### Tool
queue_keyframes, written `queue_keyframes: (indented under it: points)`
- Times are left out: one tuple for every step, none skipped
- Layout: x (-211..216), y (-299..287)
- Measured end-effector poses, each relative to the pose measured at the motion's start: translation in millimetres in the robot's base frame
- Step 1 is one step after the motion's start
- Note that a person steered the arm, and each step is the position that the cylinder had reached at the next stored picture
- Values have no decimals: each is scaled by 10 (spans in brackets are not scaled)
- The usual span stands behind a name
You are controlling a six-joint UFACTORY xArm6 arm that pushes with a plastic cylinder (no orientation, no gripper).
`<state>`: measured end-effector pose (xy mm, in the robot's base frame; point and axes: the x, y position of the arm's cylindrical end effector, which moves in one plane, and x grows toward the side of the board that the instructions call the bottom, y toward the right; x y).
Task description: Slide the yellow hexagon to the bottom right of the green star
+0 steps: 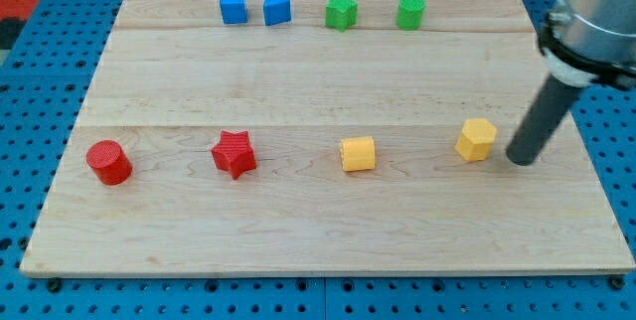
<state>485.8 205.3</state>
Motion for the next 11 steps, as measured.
queue_keyframes:
  points:
    - [-384, -124]
    - [-734, -175]
    - [-238, 210]
    - [201, 124]
    - [-11, -249]
    - [-323, -505]
    - [-635, -623]
    - [-739, -623]
    - [-542, -571]
    - [-482, -554]
    - [-606, -652]
